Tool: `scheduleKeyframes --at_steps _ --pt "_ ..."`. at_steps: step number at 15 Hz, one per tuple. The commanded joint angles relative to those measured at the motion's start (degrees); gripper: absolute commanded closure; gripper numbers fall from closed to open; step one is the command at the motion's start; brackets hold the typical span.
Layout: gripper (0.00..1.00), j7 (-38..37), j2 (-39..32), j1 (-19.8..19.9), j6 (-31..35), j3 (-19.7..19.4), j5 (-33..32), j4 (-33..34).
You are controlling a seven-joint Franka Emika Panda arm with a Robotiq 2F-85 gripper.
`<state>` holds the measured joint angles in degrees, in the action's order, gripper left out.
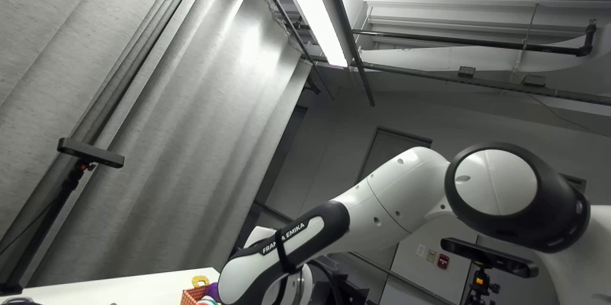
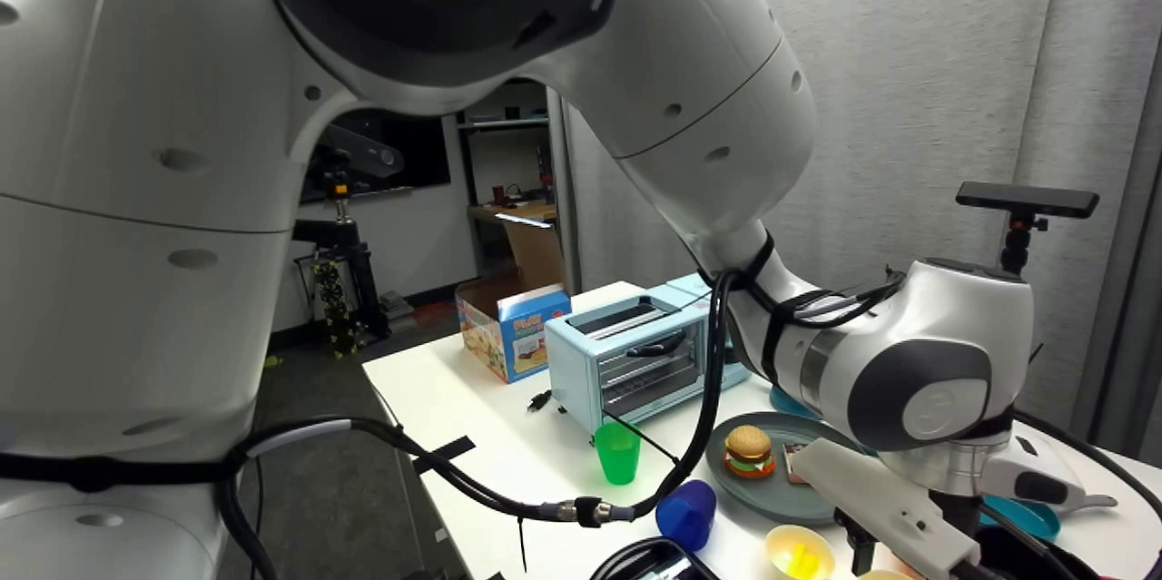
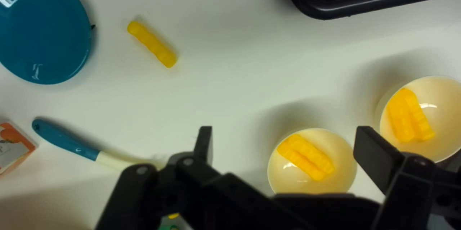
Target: Pour the content from the two small white bowls into the pot
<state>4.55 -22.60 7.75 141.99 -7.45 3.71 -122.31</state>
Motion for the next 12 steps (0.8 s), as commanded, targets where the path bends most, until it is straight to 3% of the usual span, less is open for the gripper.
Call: scheduleKeyframes --at_steps 1,12 --pt "0.0 -0.13 -1.56 1.36 2.15 1.41 2.05 1.46" --pt "0.0 -0.38 -0.97 0.66 1.66 0.84 0.26 0.73"
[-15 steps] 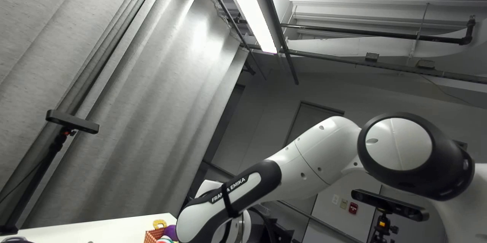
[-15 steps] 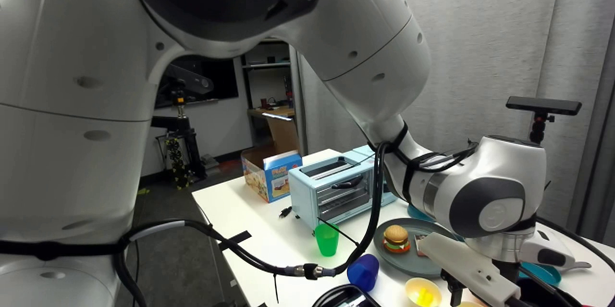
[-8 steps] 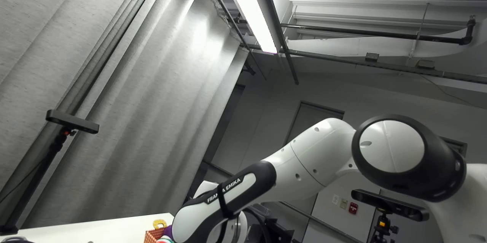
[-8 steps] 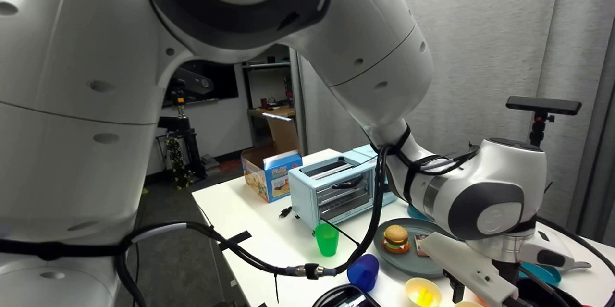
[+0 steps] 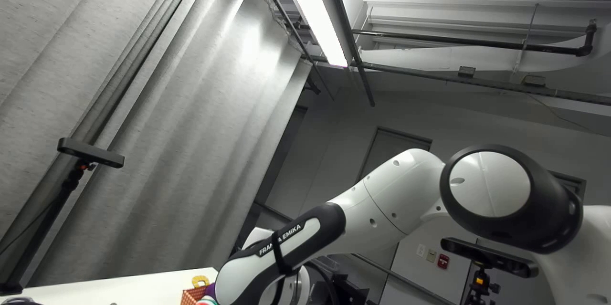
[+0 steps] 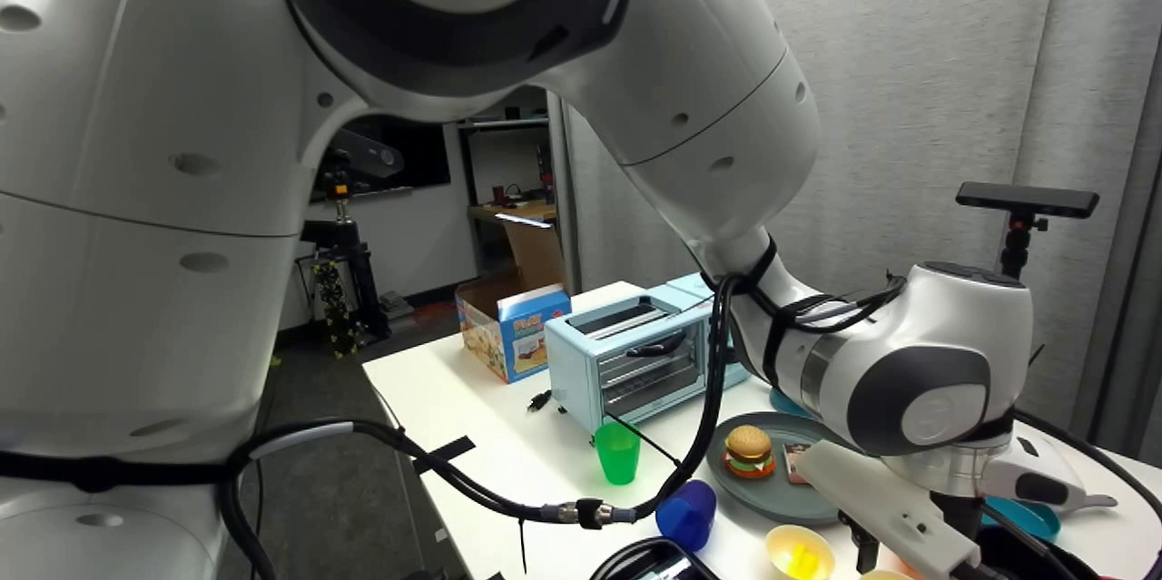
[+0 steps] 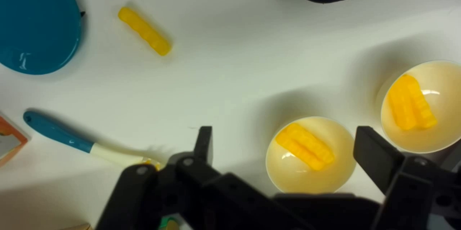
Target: Pour the content from the two small white bowls into the pot
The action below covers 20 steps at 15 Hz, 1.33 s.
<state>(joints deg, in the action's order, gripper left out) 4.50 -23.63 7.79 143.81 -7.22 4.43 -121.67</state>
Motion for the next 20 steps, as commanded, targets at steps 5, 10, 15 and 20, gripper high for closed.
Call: scheduleKeyframes --at_steps 5,10,15,20 --pt "0.0 -0.44 -0.65 0.62 0.33 0.67 -0.36 0.69" --pt "0.0 -1.54 -4.14 0.08 2.17 0.89 -0.66 3.62" --pt "0.0 -3.36 -7.82 -0.17 3.06 1.19 -0.49 7.26" --pt "0.0 -4.63 -12.24 0.48 2.67 1.06 -0.24 11.4"
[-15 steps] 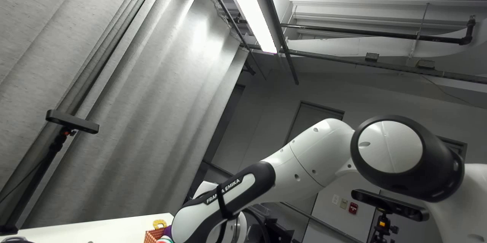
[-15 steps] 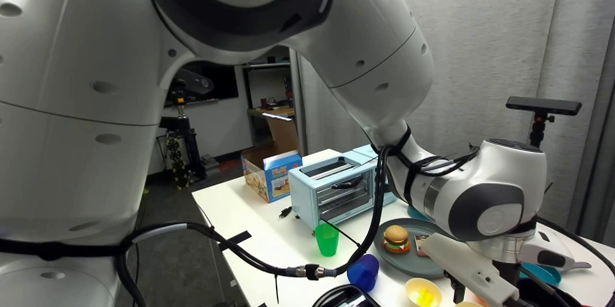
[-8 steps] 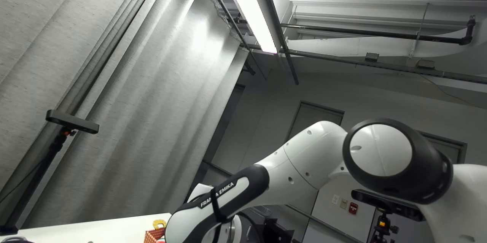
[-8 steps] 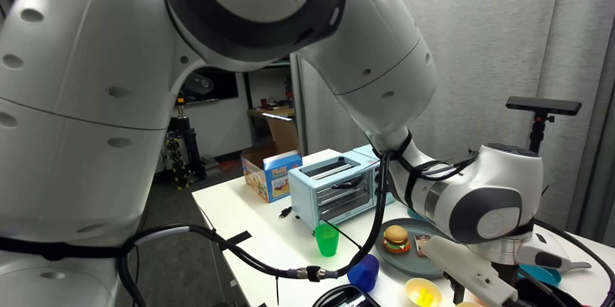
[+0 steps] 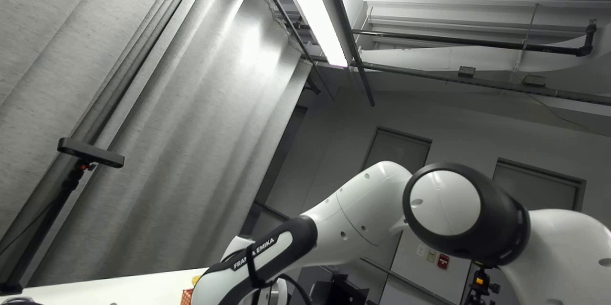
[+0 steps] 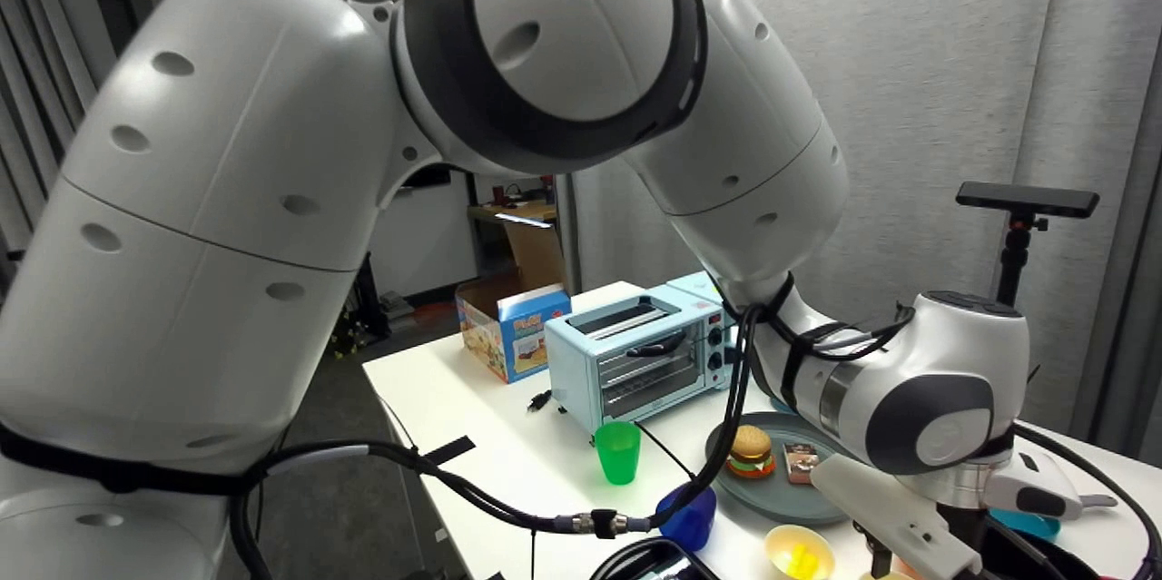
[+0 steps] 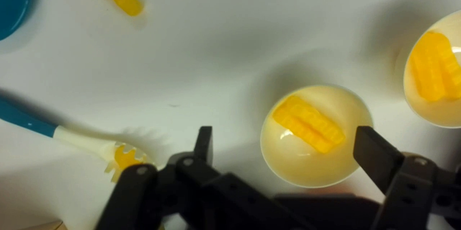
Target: Pour the content from the two small white bowls into the pot
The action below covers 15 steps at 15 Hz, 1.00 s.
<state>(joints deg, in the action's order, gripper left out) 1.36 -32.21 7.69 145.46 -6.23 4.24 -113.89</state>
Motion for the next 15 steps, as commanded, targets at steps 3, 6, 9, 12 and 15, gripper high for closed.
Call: scheduleKeyframes --at_steps 3,6,9,12,15 --pt "0.0 -1.75 -6.07 0.84 0.72 0.09 0.11 5.78" --pt "0.03 -1.92 -8.04 0.93 0.49 0.1 0.09 7.51" --pt "0.28 -1.93 -9.38 0.98 0.33 0.24 0.17 8.84" --pt "0.52 -2.14 -9.91 0.91 0.2 0.22 0.19 9.78" --pt "0.75 -2.51 -10.02 0.78 0.15 0.03 0.05 10.41"
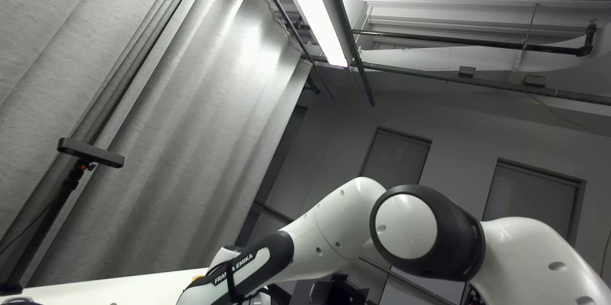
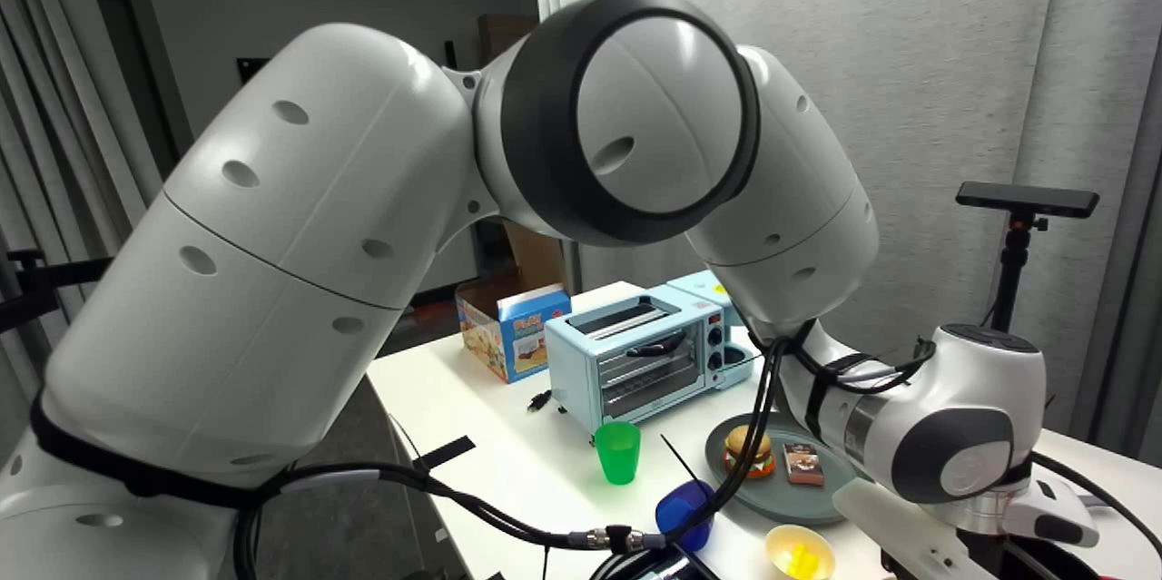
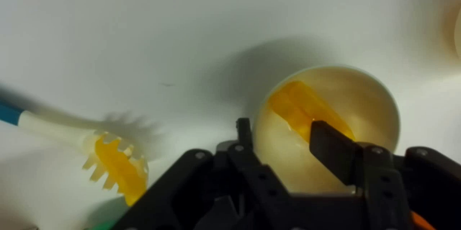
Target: Pour the content from the two small white bowls into the pot
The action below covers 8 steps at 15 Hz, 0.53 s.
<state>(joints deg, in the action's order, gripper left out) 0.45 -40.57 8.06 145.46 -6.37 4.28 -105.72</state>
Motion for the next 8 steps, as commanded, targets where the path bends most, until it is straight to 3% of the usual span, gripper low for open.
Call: scheduleKeyframes --at_steps 1,4,8 --pt "0.82 -1.83 -1.68 0.32 0.12 0.08 -0.05 2.46" --pt "1.0 -2.41 -1.85 0.13 0.14 -0.05 -0.18 2.84" --pt "1.0 -2.45 -1.28 0.09 0.46 0.12 -0.14 3.07"
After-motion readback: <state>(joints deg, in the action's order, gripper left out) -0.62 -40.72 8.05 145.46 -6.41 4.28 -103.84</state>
